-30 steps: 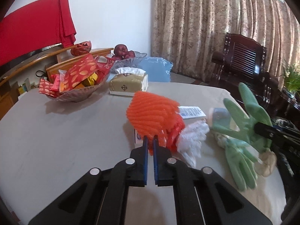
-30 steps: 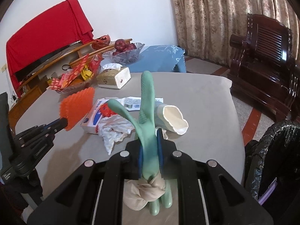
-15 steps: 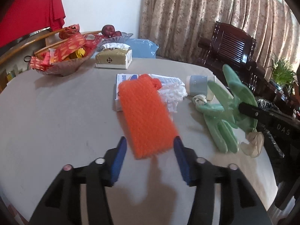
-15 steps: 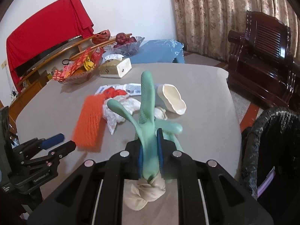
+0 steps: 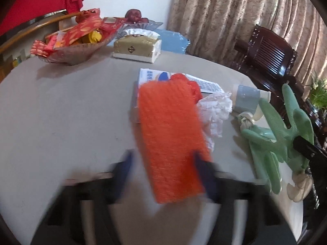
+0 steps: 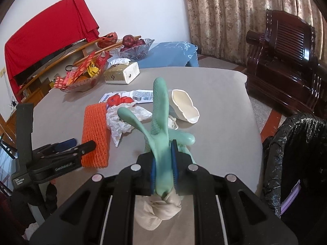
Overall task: Collect trash
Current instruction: 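Grasp the second orange foam net with the left gripper, then carry orange net and green gloves to the bin and release both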
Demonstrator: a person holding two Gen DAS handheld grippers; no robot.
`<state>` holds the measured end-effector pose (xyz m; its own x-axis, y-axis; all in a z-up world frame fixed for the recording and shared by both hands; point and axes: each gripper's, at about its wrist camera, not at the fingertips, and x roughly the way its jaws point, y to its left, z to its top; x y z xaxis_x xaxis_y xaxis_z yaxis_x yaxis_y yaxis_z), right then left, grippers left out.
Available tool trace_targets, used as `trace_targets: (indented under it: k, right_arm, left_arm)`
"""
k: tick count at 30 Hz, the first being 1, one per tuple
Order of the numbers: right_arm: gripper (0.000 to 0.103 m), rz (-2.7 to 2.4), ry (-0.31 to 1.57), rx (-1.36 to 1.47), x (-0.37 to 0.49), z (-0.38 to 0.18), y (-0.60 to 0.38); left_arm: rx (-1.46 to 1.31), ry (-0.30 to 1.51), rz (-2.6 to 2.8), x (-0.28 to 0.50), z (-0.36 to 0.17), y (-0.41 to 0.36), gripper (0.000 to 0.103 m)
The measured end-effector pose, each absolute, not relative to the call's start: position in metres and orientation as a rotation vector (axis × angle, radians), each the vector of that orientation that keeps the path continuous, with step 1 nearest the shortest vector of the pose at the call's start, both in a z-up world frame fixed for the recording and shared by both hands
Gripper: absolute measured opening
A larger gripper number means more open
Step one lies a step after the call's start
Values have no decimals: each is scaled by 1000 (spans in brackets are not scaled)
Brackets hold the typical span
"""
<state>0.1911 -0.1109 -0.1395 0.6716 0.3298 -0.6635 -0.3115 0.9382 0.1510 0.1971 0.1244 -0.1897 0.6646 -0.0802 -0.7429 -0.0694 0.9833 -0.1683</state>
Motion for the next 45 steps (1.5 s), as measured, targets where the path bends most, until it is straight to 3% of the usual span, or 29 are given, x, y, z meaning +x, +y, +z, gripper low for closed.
trace_targets:
  k: [1,2,4,24,45]
  right_arm:
    - [12,361,752,27,191,-139,-111]
    - [12,361,752,27,191,-139,-111]
    - [12,362,746,27,191,-138,-111]
    - [12,353,602,54,162,-69,-140]
    - [12,57,518,123,112,-46,-291]
  left_arm:
    - [-185,845,-16,197,-189,122,19]
    - [-185,838,-27,196,-188,121,13]
    - [-170,804,-29,191,-180,117,11]
    - [-65,592,-114,154,-82,60,10]
    - [17,560,-430,162,-61,-82,10]
